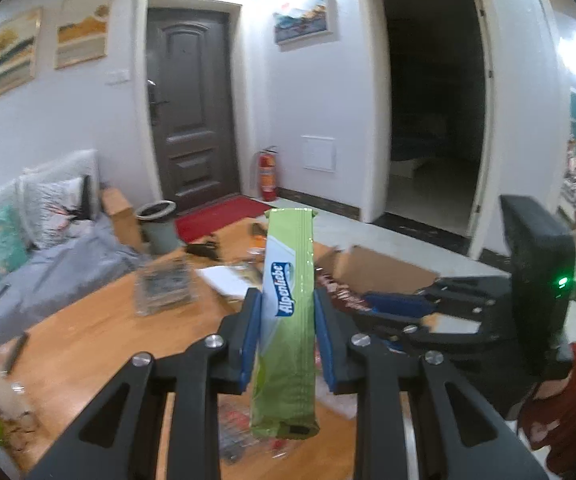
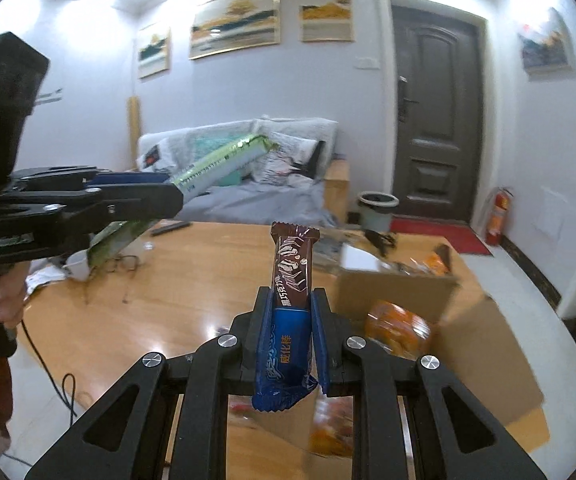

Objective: Organize snacks
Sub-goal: 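Carry the chocolate bar and green pack into the box and release both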

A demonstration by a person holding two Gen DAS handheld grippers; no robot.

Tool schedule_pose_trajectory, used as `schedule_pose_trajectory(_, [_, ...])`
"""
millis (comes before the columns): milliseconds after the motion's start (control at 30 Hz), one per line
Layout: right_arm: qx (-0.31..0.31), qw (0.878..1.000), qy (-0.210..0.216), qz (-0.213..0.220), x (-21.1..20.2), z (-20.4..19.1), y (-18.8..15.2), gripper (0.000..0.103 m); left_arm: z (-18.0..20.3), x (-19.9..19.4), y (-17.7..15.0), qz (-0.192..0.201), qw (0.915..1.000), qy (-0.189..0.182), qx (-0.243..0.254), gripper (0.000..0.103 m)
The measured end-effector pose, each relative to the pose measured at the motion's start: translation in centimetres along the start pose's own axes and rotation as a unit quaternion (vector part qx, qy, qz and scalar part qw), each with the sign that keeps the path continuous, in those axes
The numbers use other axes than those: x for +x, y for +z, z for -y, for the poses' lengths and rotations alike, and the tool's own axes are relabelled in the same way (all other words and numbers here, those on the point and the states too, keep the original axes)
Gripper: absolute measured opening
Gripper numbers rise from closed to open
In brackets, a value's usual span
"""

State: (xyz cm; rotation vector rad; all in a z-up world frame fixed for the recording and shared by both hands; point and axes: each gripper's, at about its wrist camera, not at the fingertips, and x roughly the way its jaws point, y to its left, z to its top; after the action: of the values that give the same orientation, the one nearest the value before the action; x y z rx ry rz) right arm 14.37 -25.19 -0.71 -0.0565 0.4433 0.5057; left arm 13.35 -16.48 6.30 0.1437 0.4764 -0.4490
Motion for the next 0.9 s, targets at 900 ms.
schedule_pose_trajectory(900, [0.096, 0.99, -0.032, -0.093, 4.3, 11.1, -4.8, 0.036, 4.5, 14.2, 0.1, -0.138, 0.9902, -0.02, 0.006, 0.044])
